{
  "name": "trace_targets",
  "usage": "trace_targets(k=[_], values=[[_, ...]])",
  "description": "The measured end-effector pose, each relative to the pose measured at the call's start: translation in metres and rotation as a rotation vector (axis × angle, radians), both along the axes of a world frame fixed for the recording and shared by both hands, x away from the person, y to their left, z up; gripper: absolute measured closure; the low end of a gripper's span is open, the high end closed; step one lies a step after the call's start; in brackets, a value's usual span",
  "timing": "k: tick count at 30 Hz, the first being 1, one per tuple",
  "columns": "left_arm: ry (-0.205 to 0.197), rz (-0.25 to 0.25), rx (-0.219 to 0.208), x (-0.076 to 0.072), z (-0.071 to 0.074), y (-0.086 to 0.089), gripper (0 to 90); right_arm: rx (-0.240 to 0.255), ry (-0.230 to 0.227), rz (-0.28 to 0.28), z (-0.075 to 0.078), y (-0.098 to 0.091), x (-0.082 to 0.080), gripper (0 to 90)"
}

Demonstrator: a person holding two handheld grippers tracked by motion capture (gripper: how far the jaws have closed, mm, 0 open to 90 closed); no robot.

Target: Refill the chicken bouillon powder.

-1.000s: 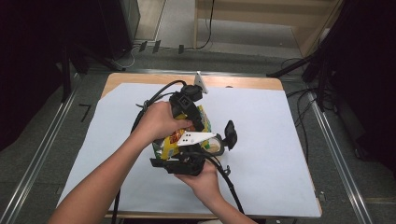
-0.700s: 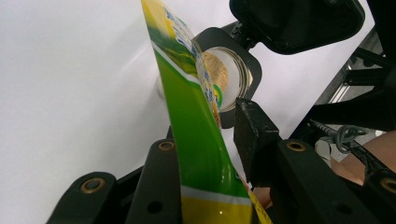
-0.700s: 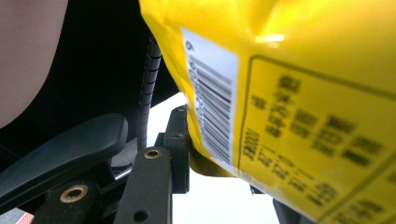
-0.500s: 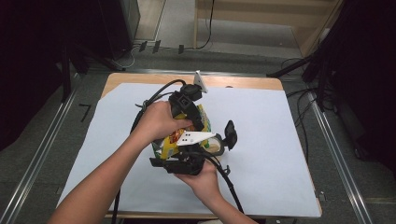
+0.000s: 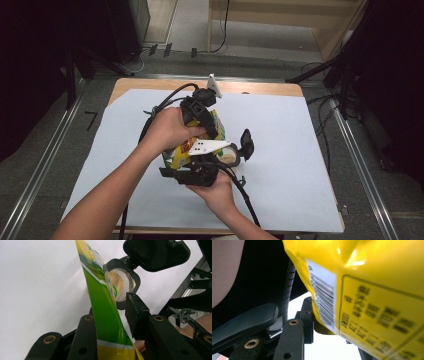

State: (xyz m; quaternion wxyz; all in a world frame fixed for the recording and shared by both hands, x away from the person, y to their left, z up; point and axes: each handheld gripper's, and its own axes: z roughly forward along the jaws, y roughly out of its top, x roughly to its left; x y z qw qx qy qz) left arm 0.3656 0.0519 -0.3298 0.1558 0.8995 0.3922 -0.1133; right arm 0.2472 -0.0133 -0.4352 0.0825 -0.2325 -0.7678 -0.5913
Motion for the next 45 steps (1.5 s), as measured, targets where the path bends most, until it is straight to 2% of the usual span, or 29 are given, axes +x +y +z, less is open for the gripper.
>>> trace_targets(k=[11,20,45], values=[[0.007,-0.001,0.007,0.0010,-0.0022,-0.0006,73.5,0.004,0.013,-0.001,-0.0012,0.0010,0.0002,68.1],[0.037,0.002,0.000,0.0050,-0.0059,-0.0017,73.7,0.005,0.043,0.000,0.0003,-0.0005,0.0007,68.0],[0.042,0.003,-0.007,0.0042,-0.0073,-0.0006,73.8,-0.002,0.031,0.000,-0.0016,-0.0002,0.0006,68.0]])
